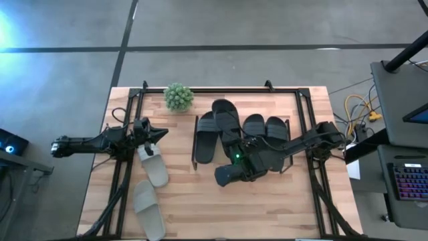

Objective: Pick and place slides into the shelf
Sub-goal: Put the black slipper on the shelf

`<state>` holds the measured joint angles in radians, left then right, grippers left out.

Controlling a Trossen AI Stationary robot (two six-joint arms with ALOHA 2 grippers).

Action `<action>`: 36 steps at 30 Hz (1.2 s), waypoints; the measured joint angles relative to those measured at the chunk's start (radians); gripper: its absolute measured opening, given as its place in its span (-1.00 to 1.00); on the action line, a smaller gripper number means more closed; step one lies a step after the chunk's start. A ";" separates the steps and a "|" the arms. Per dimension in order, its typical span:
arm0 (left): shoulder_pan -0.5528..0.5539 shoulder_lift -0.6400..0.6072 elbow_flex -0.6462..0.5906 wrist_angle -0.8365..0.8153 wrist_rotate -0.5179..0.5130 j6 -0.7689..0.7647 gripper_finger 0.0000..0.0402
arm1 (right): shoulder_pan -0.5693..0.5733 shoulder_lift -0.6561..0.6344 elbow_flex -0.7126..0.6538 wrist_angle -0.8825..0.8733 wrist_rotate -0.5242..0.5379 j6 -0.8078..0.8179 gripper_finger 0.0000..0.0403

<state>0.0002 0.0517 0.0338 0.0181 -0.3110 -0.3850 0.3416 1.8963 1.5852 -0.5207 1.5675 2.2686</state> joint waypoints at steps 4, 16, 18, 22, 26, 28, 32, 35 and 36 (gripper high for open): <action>0.000 -0.001 0.000 0.001 0.000 0.000 -0.97 | 0.010 -0.003 -0.011 0.001 0.004 0.002 -0.91; 0.000 -0.001 0.000 0.000 0.000 0.000 -0.97 | 0.071 -0.003 -0.058 0.001 0.004 -0.008 -0.91; 0.000 0.000 0.000 0.000 0.000 0.000 -0.97 | 0.072 -0.003 -0.058 0.002 0.004 -0.014 -0.88; 0.000 0.000 0.000 0.000 0.000 0.000 -0.97 | 0.071 -0.003 -0.058 0.003 0.004 -0.025 -0.71; 0.000 0.000 0.000 0.000 0.000 0.000 -0.97 | 0.071 -0.003 -0.059 0.002 0.004 -0.043 -0.45; 0.000 -0.001 0.000 0.000 0.000 0.000 -0.97 | 0.071 -0.003 -0.059 0.002 0.004 -0.042 -0.33; 0.000 -0.001 0.000 0.000 0.000 0.000 -0.97 | 0.071 -0.003 -0.059 0.002 0.004 -0.049 -0.16; 0.000 0.000 0.000 0.000 0.000 0.000 -0.97 | 0.071 -0.003 -0.059 0.001 0.004 -0.060 -0.08; 0.000 0.000 0.000 0.000 0.000 0.000 -0.97 | 0.071 -0.003 -0.059 0.001 0.004 -0.060 -0.06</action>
<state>0.0002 0.0514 0.0338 0.0181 -0.3110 -0.3851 0.4122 1.8931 1.5261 -0.5194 1.5714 2.2090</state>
